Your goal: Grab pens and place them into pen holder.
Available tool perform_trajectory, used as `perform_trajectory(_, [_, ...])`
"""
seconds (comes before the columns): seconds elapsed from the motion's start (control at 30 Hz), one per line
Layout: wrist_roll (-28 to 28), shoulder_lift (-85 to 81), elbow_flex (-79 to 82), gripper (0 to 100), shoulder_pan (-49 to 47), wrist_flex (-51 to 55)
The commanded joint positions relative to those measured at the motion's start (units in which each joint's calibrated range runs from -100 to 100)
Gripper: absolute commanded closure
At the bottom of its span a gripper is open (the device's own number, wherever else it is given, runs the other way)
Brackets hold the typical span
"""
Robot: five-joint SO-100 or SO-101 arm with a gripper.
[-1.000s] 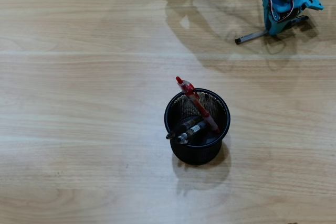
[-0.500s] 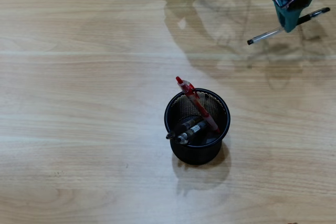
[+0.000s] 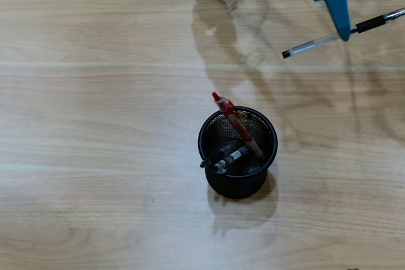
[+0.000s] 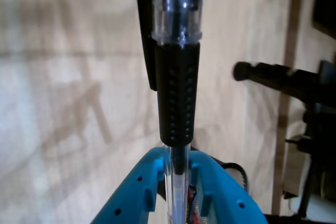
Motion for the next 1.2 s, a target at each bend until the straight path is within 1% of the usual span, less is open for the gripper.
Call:
perform_trajectory(0.0, [-1.5, -5.5, -3.8, 98, 4.8, -7.4])
perform_trajectory(0.17, [-4.5, -7.9, -3.5, 98, 10.3, -17.7])
perform_trajectory(0.33, [-9.9, -7.9, -2.9, 98, 14.3, -28.6])
perform_trajectory(0.47, [-15.2, -7.5, -0.8, 98, 16.3, -37.3])
perform_trajectory(0.63, [-22.6, -7.6, 9.3, 98, 18.1, -51.1])
perform_trajectory(0.8, [-26.7, -8.2, 24.9, 98, 19.6, -68.9])
perform_trajectory(0.87, [-27.6, -8.2, 31.5, 98, 20.4, -77.0])
perform_trajectory(1.0, [-27.6, -8.2, 42.9, 98, 21.9, -91.2])
perform_trajectory(1.1, [-27.6, -8.2, 48.7, 98, 23.5, -97.4])
perform_trajectory(1.17, [-27.6, -8.1, 51.0, 98, 24.0, -98.8])
